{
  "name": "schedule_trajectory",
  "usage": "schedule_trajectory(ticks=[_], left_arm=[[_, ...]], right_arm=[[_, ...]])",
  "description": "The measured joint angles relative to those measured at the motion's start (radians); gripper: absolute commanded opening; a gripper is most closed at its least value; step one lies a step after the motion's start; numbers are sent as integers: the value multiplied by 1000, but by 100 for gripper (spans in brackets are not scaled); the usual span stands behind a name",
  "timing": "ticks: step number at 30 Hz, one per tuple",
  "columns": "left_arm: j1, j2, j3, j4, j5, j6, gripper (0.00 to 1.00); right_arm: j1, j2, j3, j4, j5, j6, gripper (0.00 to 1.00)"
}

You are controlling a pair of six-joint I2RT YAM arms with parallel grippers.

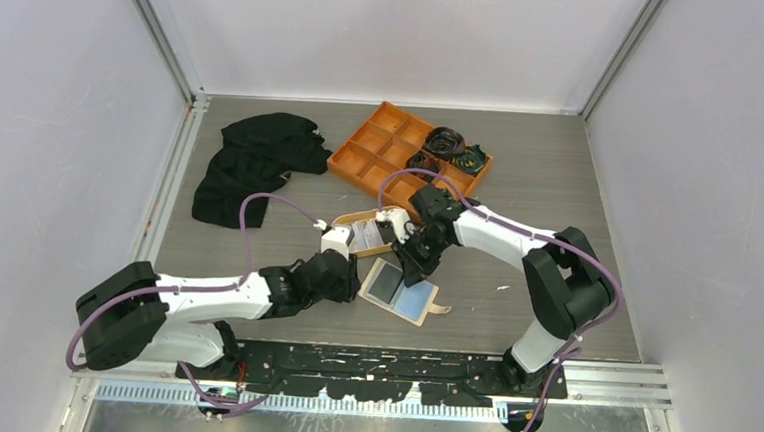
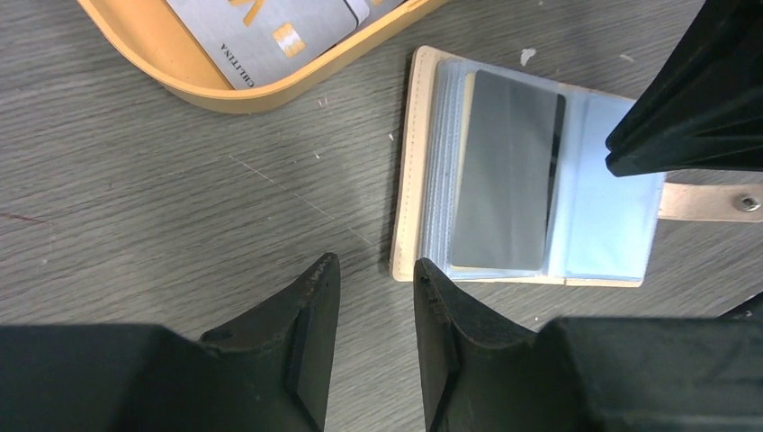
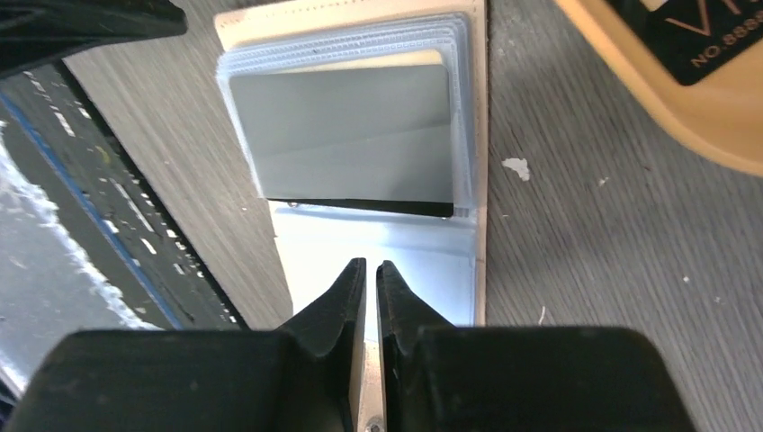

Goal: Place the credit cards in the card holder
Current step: Insert the credit card into the card holder, then close the card holder at the center of the board.

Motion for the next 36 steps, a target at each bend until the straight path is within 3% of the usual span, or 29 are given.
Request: schedule_trajectory(ticks=[15,26,31,33,36], left_arm=[[33,126,-19,131,87,-21,38],[37,156,-32,219,137,-51,38],[37,63,-89,180,131,-72,39],[37,-10,-123,147,120,-81,41],[37,-124,-172,128,111,-98,62]], right_arm=[[132,59,0,98,213,-29,15],[155,62,0,134,239,-10,16],[107,7,7,89,179,-22,20],[64,-26,26,55,135,-36,22],[4,-68,51,21,71,-58,28]])
